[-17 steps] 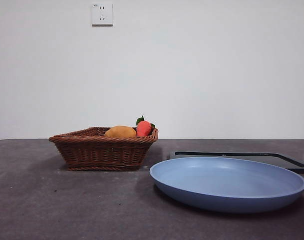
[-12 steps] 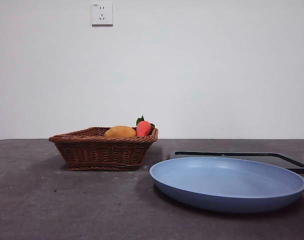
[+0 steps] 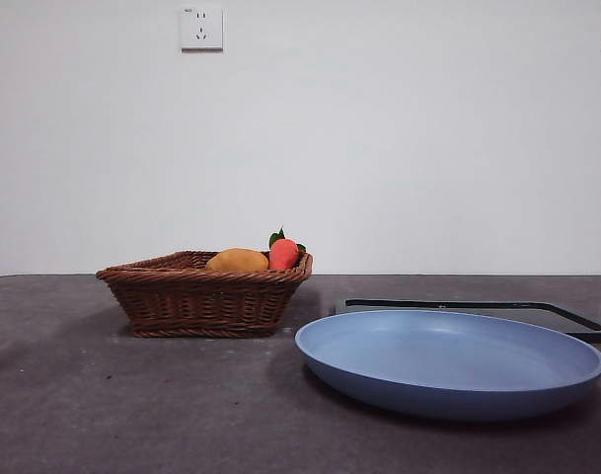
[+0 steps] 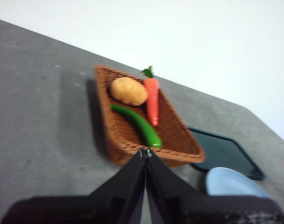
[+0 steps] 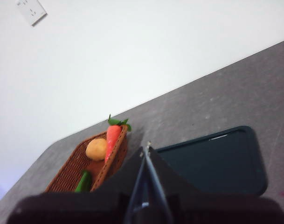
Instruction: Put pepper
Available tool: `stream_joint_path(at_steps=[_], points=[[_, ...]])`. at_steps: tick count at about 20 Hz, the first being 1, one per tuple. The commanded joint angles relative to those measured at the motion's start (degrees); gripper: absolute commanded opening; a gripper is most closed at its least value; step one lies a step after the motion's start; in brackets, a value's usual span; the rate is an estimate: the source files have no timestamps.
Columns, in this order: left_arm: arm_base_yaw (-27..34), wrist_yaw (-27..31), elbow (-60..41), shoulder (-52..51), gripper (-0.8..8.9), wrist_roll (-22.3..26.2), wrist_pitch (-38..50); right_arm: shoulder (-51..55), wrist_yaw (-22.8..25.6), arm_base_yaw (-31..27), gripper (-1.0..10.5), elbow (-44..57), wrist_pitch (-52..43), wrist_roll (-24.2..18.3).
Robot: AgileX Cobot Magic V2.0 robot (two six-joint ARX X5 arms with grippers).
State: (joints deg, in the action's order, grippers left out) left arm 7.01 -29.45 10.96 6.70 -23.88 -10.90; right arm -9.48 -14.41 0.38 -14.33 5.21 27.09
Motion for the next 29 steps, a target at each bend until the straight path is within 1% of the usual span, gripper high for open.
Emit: stream_joint_path(at_steps=[1,3,6,9,13,18,20,24,25,26,27,28,29], points=[[0.20,-2.75,4.57,4.28,0.07,0.15,-0.96,-4.22,-1.68,0.17,0.1,-5.49,4.85,-3.93],[0.20,-5.53,7.63,7.87,0.07,0.98,-1.51,-7.43,-3.02,0.22,0.1,-9.44,9.38,-6.73],[0.20,-9.88,12.52,13.40,0.06,4.07,-4.09,-12.24,-5.88,0.31,0.1,-15.54,16.55,-11.17],[0.13,-13.70,17.55,18.51,0.06,9.25,-9.20,-16.96,-8.22,0.87,0.1,-21.79,24.46,-15.52],[-0.35,-17.33,23.56,23.63,0.06,17.59,-18.18,-22.84,-8.26,2.21,0.1,-29.68,35.65,-22.36],[-3.30,-17.35,29.18,27.74,0.06,26.25,-29.68,-29.81,-8.15,3.93,0.1,-38.62,49.96,-30.49],[-5.18,-16.90,30.64,28.65,0.06,28.41,-33.40,-31.91,-8.17,4.31,0.1,-40.96,54.36,-32.79],[-7.58,-12.52,30.77,28.65,0.07,28.68,-34.73,-33.29,-8.13,4.37,0.1,-41.51,57.05,-34.10],[-7.72,-12.59,30.77,28.65,0.11,28.65,-34.56,-33.29,-8.13,4.37,0.2,-41.51,56.98,-34.05],[-7.72,-12.57,30.77,28.65,0.28,28.61,-34.21,-33.29,-8.11,4.37,0.4,-41.51,56.94,-34.01],[-7.72,-12.57,30.77,28.65,0.98,28.44,-33.99,-33.33,-8.11,4.35,0.8,-41.51,56.94,-33.99],[-7.72,-12.57,30.77,28.65,1.97,28.33,-33.73,-33.35,-8.11,4.35,1.4,-41.51,56.94,-33.83],[-7.72,-12.59,30.77,28.65,3.01,28.28,-33.48,-33.40,-8.11,4.35,2.2,-41.51,56.94,-32.68]])
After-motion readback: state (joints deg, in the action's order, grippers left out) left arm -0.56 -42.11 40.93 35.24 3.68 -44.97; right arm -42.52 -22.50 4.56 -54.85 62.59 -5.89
